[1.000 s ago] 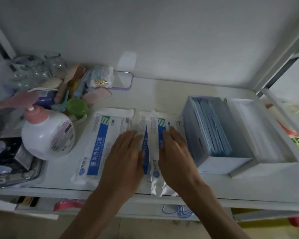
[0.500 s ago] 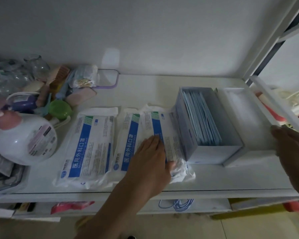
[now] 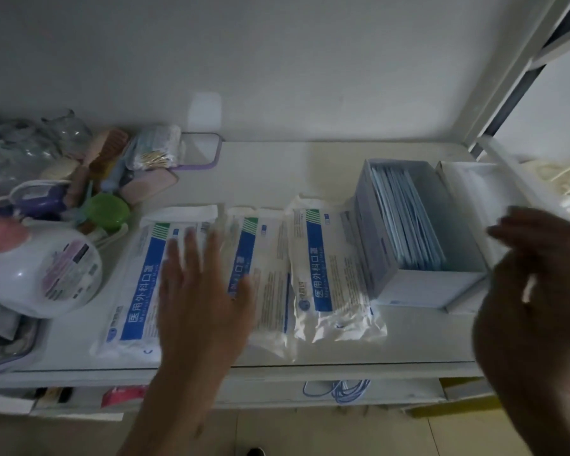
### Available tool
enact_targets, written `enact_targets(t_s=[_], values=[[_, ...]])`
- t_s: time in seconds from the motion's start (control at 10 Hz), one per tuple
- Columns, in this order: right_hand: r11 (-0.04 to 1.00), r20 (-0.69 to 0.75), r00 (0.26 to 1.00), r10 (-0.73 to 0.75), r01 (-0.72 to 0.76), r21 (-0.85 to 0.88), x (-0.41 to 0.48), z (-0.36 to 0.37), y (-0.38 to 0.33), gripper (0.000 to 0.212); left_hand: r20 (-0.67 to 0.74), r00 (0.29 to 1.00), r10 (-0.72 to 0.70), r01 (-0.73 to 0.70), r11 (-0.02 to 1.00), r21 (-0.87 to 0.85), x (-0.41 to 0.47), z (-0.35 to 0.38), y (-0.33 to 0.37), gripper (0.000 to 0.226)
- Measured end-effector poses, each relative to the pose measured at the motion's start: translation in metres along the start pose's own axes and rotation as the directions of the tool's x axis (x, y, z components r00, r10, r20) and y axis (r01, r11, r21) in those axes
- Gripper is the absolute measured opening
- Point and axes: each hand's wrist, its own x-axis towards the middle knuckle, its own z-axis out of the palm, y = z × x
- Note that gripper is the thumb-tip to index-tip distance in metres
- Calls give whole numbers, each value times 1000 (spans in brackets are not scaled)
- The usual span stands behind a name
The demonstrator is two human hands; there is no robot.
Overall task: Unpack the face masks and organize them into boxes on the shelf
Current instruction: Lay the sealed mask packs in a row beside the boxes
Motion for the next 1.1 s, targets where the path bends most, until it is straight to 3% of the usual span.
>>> enact_targets(t_s=[0.1,0.2,0.3,0.4,0.5,0.6,0.7,1.1], values=[[997,416,906,-75,58,53,-31,30,-41,25,84,974,-209,208,978,18,-1,5,-51,92],[993,710,694,117,-65,-99,-57,72,-44,62,195,976,-94,101,995,-24,-1,8,-59,95],[982,742,655,141,3,-189,-69,97,-35,73,208,977,-52,69,995,-76,6,7,-60,95],[968,745,660,93,115,-223,-69,106,-26,74,177,984,16,12,988,-157,5,7,-45,88],[972,763,642,75,123,-199,-65,108,-22,77,195,975,106,-111,994,19,0,13,-37,82],[983,719,692,65,81,-167,-64,103,-22,71,154,985,78,-100,985,141,-2,24,-37,77],[963,654,755,52,135,-233,-72,100,-18,60,124,991,42,-64,982,180,-6,27,-33,72],[962,681,729,67,135,-239,-54,114,-13,60,76,997,-25,6,971,239,-5,31,-27,77]])
